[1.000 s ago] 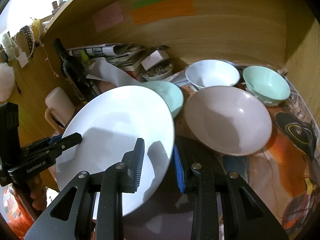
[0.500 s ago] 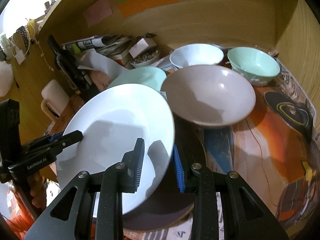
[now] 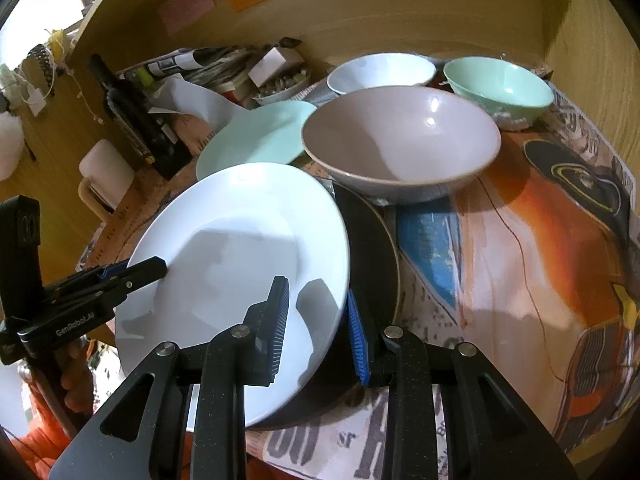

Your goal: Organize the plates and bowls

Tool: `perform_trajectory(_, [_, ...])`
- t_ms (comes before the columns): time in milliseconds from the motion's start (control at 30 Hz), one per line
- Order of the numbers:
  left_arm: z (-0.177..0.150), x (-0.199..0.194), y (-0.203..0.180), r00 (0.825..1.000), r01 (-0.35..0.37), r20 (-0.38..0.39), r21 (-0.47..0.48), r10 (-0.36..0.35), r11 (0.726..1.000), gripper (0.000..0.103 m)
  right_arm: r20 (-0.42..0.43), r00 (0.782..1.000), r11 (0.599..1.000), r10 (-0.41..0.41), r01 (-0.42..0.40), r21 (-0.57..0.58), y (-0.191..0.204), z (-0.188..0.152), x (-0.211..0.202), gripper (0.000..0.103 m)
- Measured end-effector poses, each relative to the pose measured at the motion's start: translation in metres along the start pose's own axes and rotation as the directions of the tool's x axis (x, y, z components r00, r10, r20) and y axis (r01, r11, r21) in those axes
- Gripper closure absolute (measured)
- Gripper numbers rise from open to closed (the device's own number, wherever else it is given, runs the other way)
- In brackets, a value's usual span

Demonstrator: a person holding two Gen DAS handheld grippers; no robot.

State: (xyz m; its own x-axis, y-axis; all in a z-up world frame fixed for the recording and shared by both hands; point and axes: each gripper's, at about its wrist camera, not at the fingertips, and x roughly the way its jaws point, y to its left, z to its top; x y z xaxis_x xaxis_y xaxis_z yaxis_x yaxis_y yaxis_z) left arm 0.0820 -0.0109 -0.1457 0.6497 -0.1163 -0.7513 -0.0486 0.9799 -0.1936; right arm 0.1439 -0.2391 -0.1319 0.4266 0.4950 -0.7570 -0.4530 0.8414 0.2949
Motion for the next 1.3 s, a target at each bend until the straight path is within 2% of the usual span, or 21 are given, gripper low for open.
perform_trajectory(733, [0.002,0.022,-0.011,0.999,0.018,-0.034,0.047,-0.017,0.999,0.068,-0.010,1.000,0.999,-0.017,0.018,0.039,-0.014,-0.003,0.001,0.077])
perform_trajectory(1133, [0.002,0.025,-0.012,1.000,0.002,-0.005,0.109,-0.001,0.994,0.069,-0.017,0.999,0.998,-0.052,0.052,0.017,-0.010,-0.002,0.000,0.078])
perform_trajectory(1233, [0.002,0.024,-0.013,1.000,0.004,0.005,0.125,-0.005,0.992,0.069,0.046,0.991,0.992,-0.124,0.125,-0.003,-0.010,0.000,-0.011,0.077])
perform_trajectory(1300, [0.003,0.022,-0.015,1.000,0.002,0.020,0.140,-0.005,0.990,0.069,0.073,0.990,0.993,-0.121,0.122,0.000,-0.011,0.004,-0.020,0.077])
